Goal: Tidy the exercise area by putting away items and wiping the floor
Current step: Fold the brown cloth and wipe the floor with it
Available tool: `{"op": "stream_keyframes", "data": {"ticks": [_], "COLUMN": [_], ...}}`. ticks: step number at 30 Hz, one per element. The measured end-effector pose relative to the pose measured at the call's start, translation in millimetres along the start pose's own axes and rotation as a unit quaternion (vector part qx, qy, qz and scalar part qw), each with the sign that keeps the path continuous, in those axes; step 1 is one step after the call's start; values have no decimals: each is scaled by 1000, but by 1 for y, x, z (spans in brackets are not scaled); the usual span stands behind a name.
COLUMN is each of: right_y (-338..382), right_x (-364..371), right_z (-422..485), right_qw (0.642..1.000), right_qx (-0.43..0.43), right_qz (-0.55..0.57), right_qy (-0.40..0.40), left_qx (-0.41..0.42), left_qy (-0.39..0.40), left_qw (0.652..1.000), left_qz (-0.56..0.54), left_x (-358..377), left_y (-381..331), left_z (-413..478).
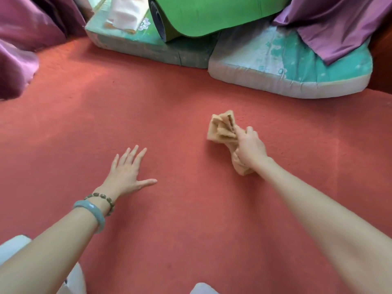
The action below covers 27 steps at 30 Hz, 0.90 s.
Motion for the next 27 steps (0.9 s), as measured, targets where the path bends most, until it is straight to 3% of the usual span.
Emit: {"op": "stream_keyframes", "data": {"ticks": [5,8,12,14,19,23,25,27], "right_y": [-50,-11,123,204,356,394,374,341], "right_x": [-24,-12,18,40,86,96,84,65], "right_z": [23,45,88,96,78,65,82,109], "right_qw": [968,950,980,994,996,981,984,993], "right_qx": [244,297,182,93,-55,-189,-179,-109], "right_qz": [11,44,68,57,56,2,-22,-42], "right_qy": [-62,-80,-51,-22,30,43,17,-25], "left_qx": [3,45,205,242,211,115,83,36], "left_qy": [23,44,65,72,81,91,68,58], "left_qw": [1000,998,966,950,958,984,993,997], "left_qz": [1,30,146,184,175,104,58,29], "left_x": [15,23,27,22,16,18,17,13], "left_y": [32,39,35,44,119,191,219,247], "left_z": [10,19,24,21,6,-1,3,14]}}
Point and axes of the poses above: each hand's wrist, its own z-axis towards the middle knuckle, its own x-axis out of the palm, y = z × x, the point moved 8 cm from there along z, towards the middle knuckle, and after that the axes turned 1 degree about y, right-handed, at the moved point
